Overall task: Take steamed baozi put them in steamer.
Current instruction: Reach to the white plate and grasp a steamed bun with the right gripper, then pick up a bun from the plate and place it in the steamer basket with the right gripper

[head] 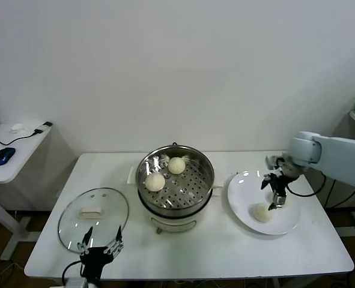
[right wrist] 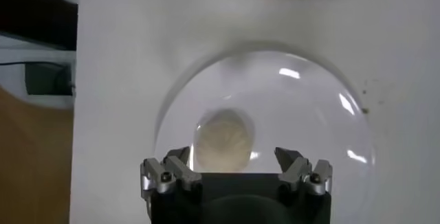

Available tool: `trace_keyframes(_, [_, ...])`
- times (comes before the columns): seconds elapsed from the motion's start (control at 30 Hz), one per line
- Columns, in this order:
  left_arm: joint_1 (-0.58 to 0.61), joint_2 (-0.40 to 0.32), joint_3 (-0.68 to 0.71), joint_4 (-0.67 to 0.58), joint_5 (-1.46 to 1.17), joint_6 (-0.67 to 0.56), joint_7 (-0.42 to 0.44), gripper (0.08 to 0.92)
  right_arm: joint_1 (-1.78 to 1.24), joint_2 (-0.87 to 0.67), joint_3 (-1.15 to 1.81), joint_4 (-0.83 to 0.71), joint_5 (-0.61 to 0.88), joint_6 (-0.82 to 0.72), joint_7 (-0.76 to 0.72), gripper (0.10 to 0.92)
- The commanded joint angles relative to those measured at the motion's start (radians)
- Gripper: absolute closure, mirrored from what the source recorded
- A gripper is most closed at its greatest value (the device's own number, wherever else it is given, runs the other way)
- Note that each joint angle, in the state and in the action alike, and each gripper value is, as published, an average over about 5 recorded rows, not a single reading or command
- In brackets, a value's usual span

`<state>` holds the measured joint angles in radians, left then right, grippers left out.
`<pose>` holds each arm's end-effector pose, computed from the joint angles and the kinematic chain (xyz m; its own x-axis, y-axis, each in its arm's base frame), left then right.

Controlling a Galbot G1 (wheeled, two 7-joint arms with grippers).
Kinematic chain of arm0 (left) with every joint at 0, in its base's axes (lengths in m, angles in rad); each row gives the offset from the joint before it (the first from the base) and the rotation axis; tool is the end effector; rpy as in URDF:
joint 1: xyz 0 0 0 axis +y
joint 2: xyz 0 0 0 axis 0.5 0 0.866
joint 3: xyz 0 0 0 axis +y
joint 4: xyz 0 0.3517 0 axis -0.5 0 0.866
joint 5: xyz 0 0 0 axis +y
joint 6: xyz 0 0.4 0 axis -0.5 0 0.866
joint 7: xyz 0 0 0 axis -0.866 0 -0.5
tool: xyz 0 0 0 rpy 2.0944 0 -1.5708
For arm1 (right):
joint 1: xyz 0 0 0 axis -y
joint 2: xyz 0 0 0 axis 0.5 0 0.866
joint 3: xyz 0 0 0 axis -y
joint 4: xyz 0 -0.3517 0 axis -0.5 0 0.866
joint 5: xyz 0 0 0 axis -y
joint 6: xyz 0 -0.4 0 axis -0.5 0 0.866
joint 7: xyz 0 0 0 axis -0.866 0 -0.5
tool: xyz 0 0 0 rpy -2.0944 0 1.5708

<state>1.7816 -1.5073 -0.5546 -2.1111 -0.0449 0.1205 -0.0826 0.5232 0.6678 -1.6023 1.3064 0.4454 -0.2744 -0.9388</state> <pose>0.1573 0.0199 -0.3374 -0.9488 -0.0795 0.3057 -0.0676 0.9965 0.0492 0.5401 -0.1550 -0.2037 -0.0420 -0.0940 0.9947 -0.9989 0.0261 -0.0398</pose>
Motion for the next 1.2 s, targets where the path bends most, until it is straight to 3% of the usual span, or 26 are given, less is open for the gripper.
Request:
trace_keyframes(0.03, [0.001,0.001,0.0,0.003,0.001,-0.004,0.0,0.177,-0.207,-0.019,0.144,-0.05,-0.089,-0.02,0.046,0.203])
trace_keyframes(0.57, [0.007,0.008,0.005,-0.004,0.001,-0.004,-0.002,0.177,-0.277,0.019,0.218,-0.09,-0.102,-0.044,0.083,0.203])
trace_keyframes(0.73, [0.009,0.004,0.008,-0.01,0.003,-0.002,-0.002,0.177,-0.247,0.014,0.214,-0.073,-0.111,-0.038,0.065,0.281])
trace_keyframes(0.87, [0.014,0.0,0.01,-0.018,0.006,-0.001,-0.003,0.177,-0.127,0.01,0.159,-0.04,-0.105,-0.017,0.021,0.346])
trace_keyframes(1.0, [0.014,-0.003,0.014,-0.021,0.008,0.001,-0.003,0.177,0.074,0.036,0.092,-0.027,-0.085,0.035,-0.058,0.354])
trace_keyframes(1.2, [0.005,-0.005,0.024,-0.026,0.011,0.009,-0.001,0.177,0.393,0.219,0.02,-0.056,-0.002,0.196,-0.161,0.355])
